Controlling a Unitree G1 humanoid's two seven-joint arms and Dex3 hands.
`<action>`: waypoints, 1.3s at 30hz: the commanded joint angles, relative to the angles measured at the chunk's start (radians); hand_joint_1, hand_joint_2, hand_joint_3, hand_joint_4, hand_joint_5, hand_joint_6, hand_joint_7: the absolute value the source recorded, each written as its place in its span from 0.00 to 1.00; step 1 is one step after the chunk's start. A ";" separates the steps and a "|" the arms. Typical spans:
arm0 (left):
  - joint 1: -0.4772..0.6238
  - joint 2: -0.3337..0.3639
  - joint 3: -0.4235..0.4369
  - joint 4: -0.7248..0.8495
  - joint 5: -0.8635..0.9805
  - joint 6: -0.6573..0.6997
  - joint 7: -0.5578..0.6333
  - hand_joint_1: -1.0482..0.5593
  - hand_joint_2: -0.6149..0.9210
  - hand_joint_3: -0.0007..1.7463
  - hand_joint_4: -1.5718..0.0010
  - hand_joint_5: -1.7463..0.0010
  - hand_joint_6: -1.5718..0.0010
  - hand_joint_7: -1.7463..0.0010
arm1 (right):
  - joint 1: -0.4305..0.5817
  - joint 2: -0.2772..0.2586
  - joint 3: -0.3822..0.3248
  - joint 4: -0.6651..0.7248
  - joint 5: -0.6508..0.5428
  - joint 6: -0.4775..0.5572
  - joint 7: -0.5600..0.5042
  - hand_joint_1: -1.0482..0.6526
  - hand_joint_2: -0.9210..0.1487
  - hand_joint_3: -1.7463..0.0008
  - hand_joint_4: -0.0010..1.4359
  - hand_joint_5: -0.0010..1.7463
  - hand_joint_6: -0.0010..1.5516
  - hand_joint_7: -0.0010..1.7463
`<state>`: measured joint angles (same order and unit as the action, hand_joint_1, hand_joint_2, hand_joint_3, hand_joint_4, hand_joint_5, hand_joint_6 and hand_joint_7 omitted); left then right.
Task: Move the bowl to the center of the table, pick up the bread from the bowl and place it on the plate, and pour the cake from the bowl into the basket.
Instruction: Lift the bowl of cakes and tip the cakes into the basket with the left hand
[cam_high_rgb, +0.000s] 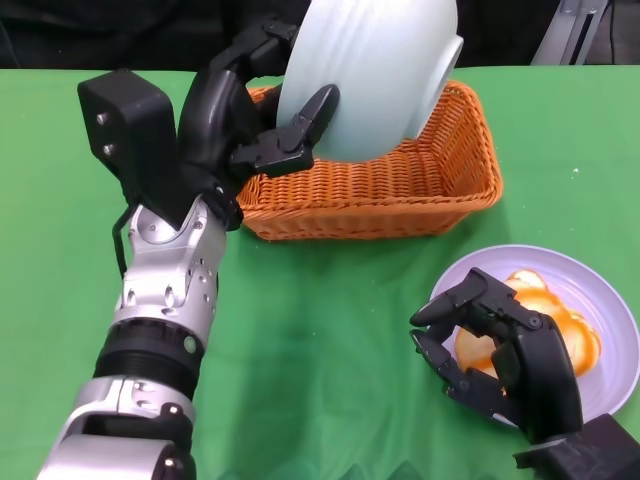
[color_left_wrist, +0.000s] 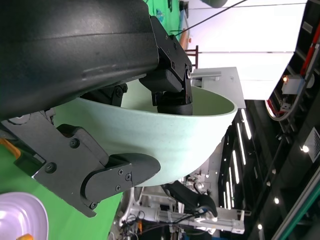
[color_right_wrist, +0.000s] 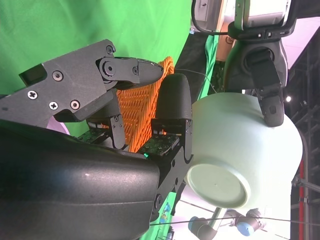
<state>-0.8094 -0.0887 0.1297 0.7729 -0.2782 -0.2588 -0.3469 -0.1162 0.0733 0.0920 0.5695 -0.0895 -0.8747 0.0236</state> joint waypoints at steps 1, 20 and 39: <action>-0.018 0.011 0.014 -0.025 -0.015 0.016 -0.010 0.56 0.75 0.67 0.46 0.12 0.45 0.23 | 0.009 -0.005 -0.007 -0.010 0.007 0.001 -0.003 0.51 0.17 0.70 0.45 0.88 0.38 0.75; -0.057 0.000 0.142 -0.044 -0.255 0.379 -0.142 0.59 0.78 0.66 0.45 0.17 0.45 0.24 | 0.013 0.000 -0.004 -0.010 0.011 0.002 0.004 0.52 0.19 0.68 0.46 0.86 0.39 0.74; -0.066 -0.003 0.197 -0.038 -0.321 0.500 -0.148 0.57 0.84 0.61 0.48 0.14 0.45 0.22 | 0.007 0.003 -0.005 0.015 0.016 -0.020 0.009 0.52 0.21 0.65 0.49 0.85 0.39 0.74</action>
<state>-0.8421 -0.0986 0.3162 0.7463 -0.5715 0.2350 -0.4767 -0.1104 0.0797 0.0932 0.5813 -0.0694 -0.8791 0.0412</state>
